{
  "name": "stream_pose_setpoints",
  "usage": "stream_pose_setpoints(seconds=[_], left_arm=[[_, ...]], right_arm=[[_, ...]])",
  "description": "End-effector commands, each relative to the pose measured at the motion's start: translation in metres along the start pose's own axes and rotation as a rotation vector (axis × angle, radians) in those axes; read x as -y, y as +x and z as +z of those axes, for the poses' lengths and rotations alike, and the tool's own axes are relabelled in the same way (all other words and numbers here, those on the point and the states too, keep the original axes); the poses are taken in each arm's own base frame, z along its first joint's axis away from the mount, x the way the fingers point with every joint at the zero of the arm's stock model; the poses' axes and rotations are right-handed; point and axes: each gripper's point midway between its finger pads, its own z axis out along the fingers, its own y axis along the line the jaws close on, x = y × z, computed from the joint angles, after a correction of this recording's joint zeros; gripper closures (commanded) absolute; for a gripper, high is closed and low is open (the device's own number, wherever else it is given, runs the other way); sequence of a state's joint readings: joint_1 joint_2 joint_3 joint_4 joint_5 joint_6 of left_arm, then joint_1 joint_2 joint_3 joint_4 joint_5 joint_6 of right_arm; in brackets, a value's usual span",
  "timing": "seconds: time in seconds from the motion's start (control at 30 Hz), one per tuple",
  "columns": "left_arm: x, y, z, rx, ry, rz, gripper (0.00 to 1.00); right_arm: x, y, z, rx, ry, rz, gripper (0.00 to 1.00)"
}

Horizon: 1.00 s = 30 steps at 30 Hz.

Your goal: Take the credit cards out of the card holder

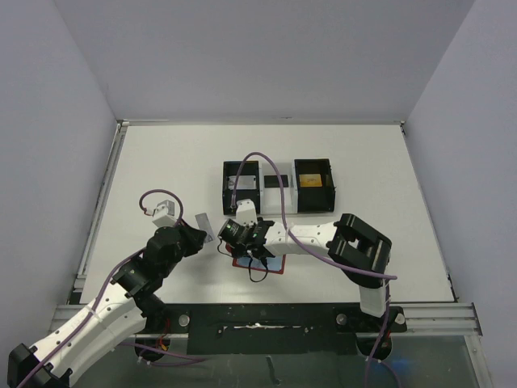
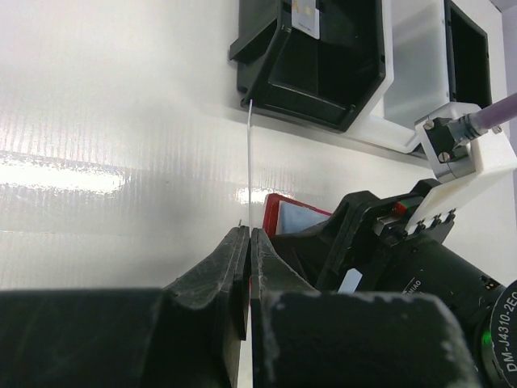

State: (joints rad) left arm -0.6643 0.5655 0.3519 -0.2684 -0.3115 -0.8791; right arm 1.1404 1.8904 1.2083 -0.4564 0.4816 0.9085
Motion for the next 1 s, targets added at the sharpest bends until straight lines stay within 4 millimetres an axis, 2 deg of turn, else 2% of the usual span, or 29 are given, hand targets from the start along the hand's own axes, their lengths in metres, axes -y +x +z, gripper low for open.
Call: stream_pose_setpoints(seconds=[0.0,0.17,0.27,0.37,0.5,0.6,0.73,0.97], left_arm=[[0.007,-0.011,-0.003,0.03,0.013,-0.018,1.0],[0.008,-0.01,-0.002,0.026,0.02,-0.018,1.0],[0.014,-0.012,-0.002,0.027,0.041,-0.017,1.0],[0.024,-0.01,0.0,0.01,0.09,0.004,1.0],[0.04,-0.004,0.002,-0.023,0.168,0.026,1.0],[0.048,0.0,0.004,-0.035,0.212,0.031,1.0],[0.052,0.001,0.005,-0.048,0.232,0.038,1.0],[0.053,0.005,0.004,-0.071,0.233,0.044,1.0]], right_arm=[[-0.005,-0.016,-0.015,0.054,-0.048,-0.095,0.4],[-0.017,-0.044,-0.048,0.126,-0.156,-0.084,0.33],[0.003,-0.051,-0.062,0.162,-0.097,0.016,0.27],[0.032,-0.041,-0.063,0.174,-0.006,0.122,0.23],[0.057,-0.023,-0.063,0.159,0.063,0.198,0.21],[0.06,-0.018,-0.061,0.154,0.057,0.21,0.22],[0.05,-0.011,-0.055,0.114,-0.008,0.199,0.3],[0.066,0.002,-0.043,0.067,0.124,0.187,0.24]])
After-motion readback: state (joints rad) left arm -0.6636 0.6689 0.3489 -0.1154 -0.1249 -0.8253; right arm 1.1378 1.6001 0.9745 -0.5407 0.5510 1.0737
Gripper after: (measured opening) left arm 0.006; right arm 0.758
